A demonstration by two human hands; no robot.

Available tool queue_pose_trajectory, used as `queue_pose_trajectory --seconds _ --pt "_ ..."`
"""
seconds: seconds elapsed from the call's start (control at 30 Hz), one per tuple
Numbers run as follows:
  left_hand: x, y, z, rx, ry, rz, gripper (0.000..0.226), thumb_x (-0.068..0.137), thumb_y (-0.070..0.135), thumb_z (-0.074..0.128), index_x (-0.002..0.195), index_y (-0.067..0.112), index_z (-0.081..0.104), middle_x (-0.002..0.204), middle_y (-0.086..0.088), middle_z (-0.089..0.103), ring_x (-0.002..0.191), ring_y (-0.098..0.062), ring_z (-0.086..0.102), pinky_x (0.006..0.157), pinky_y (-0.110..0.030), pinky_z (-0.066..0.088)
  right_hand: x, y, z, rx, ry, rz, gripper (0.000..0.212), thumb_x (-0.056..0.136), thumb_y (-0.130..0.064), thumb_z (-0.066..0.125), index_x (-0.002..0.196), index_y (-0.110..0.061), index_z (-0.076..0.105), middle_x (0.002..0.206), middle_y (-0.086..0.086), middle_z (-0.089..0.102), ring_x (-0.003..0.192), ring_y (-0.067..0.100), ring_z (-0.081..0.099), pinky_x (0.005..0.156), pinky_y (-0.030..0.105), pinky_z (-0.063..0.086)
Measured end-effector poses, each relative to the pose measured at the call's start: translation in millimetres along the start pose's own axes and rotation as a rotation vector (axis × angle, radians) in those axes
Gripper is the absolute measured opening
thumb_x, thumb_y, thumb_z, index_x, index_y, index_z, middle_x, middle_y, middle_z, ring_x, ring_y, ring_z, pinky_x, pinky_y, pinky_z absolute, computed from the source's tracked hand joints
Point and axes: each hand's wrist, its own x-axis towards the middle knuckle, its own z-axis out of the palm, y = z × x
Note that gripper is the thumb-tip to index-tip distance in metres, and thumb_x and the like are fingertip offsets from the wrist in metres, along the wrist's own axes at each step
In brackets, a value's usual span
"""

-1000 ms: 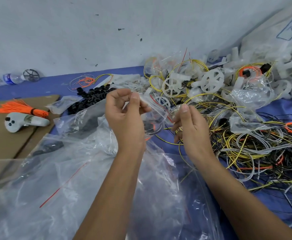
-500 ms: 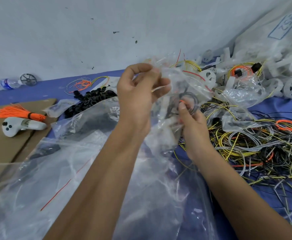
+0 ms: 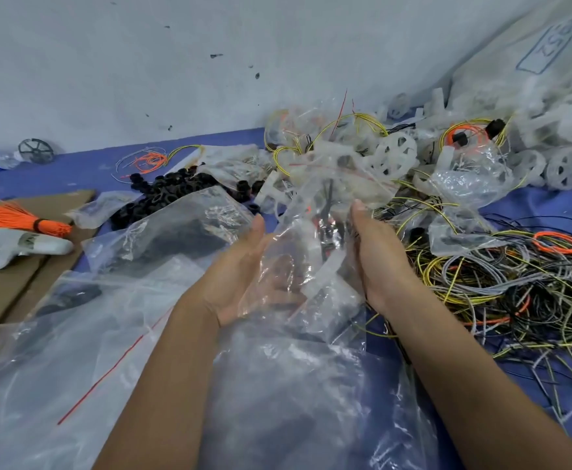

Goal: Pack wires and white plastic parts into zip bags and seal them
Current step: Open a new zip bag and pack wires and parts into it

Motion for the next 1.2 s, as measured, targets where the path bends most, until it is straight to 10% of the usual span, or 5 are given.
queue_pose_trajectory --seconds 0.3,0.6,0.8,1.0,1.2 --pt "-1 -11 11 0.206 0.034 0.08 0.059 0.077 0.006 0.077 0.124 0.037 0.062 0.094 0.004 0.078 0.082 -0.011 0.075 0.068 -0.024 0.059 -1 -2 -3 -0.22 0.042 -0.441 0.056 0.099 -0.04 0.062 0.072 0.006 0.046 0.058 0.011 0.045 0.048 0.015 0.044 0.048 0.022 0.038" --pt "-7 -4 22 -0.099 -0.04 0.063 0.106 0.052 0.063 0.094 0.134 0.004 0.062 0.121 -0.02 0.067 0.107 -0.032 0.069 0.082 -0.042 0.062 4 -6 -8 0.014 -0.033 -0.214 0.029 0.102 -0.024 0.059 0.079 -0.02 0.077 0.078 -0.001 0.075 0.071 0.012 0.072 0.065 0.025 0.056" --pt "4 -9 20 0.048 0.1 0.205 0.098 0.059 0.067 0.089 0.145 0.043 0.05 0.146 -0.003 0.059 0.133 -0.027 0.059 0.102 -0.06 0.051 2 -3 -6 -0.063 -0.051 -0.251 0.013 0.094 -0.054 0.06 0.097 -0.052 0.073 0.103 -0.012 0.076 0.099 0.011 0.072 0.085 0.04 0.056" --pt "8 -13 21 0.042 0.189 0.233 0.076 0.08 0.063 0.077 0.147 0.039 0.049 0.139 -0.008 0.065 0.123 -0.027 0.066 0.087 -0.043 0.06 0 -2 -8 -0.105 -0.053 -0.277 0.03 0.1 -0.04 0.06 0.086 -0.023 0.08 0.079 -0.002 0.075 0.059 0.009 0.065 0.05 0.023 0.05" --pt "11 -12 14 -0.096 0.174 0.211 0.033 0.093 0.041 0.06 0.113 0.02 0.074 0.122 -0.016 0.071 0.113 -0.035 0.068 0.101 -0.053 0.054 3 -6 -10 0.05 0.027 -0.186 0.026 0.098 -0.027 0.066 0.083 -0.011 0.081 0.083 0.014 0.077 0.075 0.026 0.073 0.069 0.037 0.061"
